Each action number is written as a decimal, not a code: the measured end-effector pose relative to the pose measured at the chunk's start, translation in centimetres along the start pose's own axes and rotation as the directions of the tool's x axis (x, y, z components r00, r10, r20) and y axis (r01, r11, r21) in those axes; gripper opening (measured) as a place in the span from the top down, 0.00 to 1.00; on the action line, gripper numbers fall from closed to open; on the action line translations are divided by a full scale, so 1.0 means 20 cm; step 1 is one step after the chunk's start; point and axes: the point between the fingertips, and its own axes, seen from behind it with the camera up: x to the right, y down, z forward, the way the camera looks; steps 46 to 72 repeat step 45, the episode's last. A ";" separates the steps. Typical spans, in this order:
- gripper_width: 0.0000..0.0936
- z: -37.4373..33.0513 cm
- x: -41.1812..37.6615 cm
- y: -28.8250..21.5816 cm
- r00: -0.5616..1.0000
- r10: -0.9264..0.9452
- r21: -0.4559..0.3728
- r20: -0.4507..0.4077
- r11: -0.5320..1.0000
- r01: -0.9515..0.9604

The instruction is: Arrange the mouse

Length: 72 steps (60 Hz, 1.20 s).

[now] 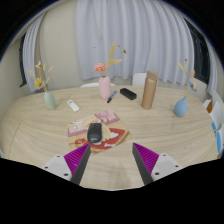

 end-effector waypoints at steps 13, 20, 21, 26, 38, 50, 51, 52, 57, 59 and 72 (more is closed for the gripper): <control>0.08 -0.45 0.30 0.33 0.998 0.035 -0.021 -0.052 0.999 -0.036; 0.07 -0.57 0.44 0.50 0.995 0.046 -0.040 -0.088 0.998 -0.049; 0.08 -0.59 0.46 0.52 0.995 0.045 -0.042 -0.093 0.998 -0.049; 0.08 -0.66 0.53 0.58 0.993 0.030 -0.038 -0.110 0.999 -0.034; 0.07 -0.79 0.63 0.64 0.992 -0.001 -0.027 -0.130 1.000 -0.003; 0.08 -0.84 0.64 0.66 0.993 0.009 -0.020 -0.118 1.000 -0.011; 0.08 -0.84 0.64 0.66 0.993 0.009 -0.020 -0.118 1.000 -0.011; 0.08 -0.84 0.64 0.66 0.993 0.009 -0.020 -0.118 1.000 -0.011; 0.08 -0.84 0.64 0.66 0.993 0.009 -0.020 -0.118 1.000 -0.011; 0.08 -0.84 0.64 0.66 0.993 0.009 -0.020 -0.118 1.000 -0.011; 0.08 -0.84 0.64 0.66 0.993 0.009 -0.020 -0.118 1.000 -0.011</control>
